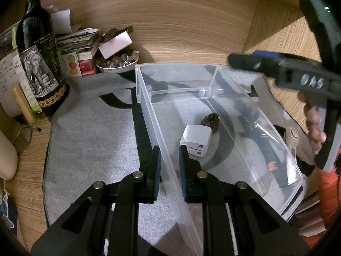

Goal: Organize rigid objects
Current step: 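Lower the dark spiky object into the box and open the right tool, then grasp the black foam-tipped stick with the right tool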

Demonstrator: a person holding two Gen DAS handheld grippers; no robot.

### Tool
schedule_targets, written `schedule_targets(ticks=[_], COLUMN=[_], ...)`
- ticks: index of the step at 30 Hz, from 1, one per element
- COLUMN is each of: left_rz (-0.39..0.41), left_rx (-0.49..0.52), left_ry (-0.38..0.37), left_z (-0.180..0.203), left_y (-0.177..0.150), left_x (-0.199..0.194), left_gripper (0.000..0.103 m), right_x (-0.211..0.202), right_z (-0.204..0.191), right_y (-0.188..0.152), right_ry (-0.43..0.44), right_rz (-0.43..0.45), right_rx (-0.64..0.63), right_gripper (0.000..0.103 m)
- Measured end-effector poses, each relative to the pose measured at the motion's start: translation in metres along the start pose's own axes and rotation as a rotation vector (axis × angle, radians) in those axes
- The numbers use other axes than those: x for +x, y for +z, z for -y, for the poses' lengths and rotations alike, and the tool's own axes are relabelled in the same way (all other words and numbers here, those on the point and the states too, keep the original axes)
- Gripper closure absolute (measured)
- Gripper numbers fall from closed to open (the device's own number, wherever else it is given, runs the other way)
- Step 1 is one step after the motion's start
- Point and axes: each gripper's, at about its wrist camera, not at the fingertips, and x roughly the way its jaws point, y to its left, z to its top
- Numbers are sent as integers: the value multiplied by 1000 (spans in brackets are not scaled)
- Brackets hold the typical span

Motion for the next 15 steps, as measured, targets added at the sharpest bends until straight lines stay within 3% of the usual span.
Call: schedule_targets(ticks=[8,15], left_rz=[2,2], left_rx=[0,0], left_ry=[0,2], left_z=[-1,0], left_y=[0,0], left_x=[0,0], left_gripper=[87,87], right_x=[-33,-14], right_z=[41,84], right_y=[-5,-30], right_ry=[-82,-162], right_rz=[66,-37], right_rx=[96,167], right_gripper=[11,11])
